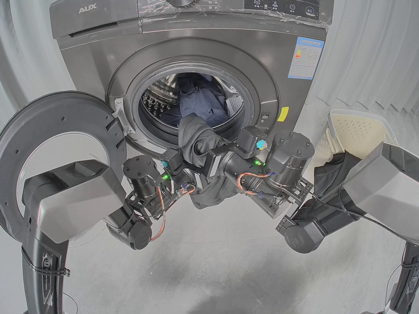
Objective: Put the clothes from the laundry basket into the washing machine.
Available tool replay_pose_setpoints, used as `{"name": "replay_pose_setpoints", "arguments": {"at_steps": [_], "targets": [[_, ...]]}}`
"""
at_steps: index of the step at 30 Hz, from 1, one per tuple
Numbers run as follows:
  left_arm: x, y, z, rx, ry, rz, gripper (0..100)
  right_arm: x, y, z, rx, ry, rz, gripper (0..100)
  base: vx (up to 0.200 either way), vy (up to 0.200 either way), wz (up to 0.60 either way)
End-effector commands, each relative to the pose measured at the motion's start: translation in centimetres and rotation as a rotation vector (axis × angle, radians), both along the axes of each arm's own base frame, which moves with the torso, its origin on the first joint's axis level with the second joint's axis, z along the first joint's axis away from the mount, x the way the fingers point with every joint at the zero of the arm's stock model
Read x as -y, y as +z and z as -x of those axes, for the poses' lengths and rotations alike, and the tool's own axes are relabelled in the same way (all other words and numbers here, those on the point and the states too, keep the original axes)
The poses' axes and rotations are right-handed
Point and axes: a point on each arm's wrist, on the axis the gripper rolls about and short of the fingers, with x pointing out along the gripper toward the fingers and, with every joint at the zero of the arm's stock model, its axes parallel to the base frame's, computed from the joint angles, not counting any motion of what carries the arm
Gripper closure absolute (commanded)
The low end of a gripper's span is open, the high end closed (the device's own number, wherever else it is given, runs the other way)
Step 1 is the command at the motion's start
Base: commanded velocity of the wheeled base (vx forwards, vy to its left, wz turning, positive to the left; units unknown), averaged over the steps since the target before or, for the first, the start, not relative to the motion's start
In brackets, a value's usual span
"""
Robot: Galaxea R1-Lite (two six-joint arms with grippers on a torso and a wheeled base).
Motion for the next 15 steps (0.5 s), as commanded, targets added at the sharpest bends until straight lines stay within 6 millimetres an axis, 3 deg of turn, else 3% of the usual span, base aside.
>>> {"name": "replay_pose_setpoints", "arguments": {"at_steps": [1, 2, 3, 8, 13, 15], "targets": [[-0.2, -0.7, -0.7, -0.004, 0.020, 0.002, 0, -0.1, 0.3, 0.5, 0.003, 0.012, -0.004, 100, 0.000, 0.000, 0.00], [-0.2, -0.6, -0.8, -0.002, 0.024, 0.002, 0, 0.0, 0.3, 0.5, 0.002, 0.009, -0.003, 100, 0.000, 0.000, 0.00], [-0.2, -0.6, -0.8, -0.002, 0.029, 0.005, 100, 0.1, 0.3, 0.4, 0.001, 0.007, -0.004, 100, 0.000, 0.000, 0.00], [-0.8, -0.4, -1.1, -0.007, 0.064, 0.024, 100, 2.1, 1.3, -0.7, 0.005, -0.068, -0.032, 100, 0.000, 0.000, 0.00], [-1.5, 0.5, -1.3, 0.008, 0.081, 0.039, 100, 4.4, 0.9, -1.4, -0.020, -0.125, -0.012, 100, 0.000, 0.000, 0.00], [-1.8, 1.7, -1.0, 0.029, 0.086, 0.055, 100, 5.1, 0.0, -1.5, -0.045, -0.140, 0.010, 100, 0.000, 0.000, 0.00]]}}
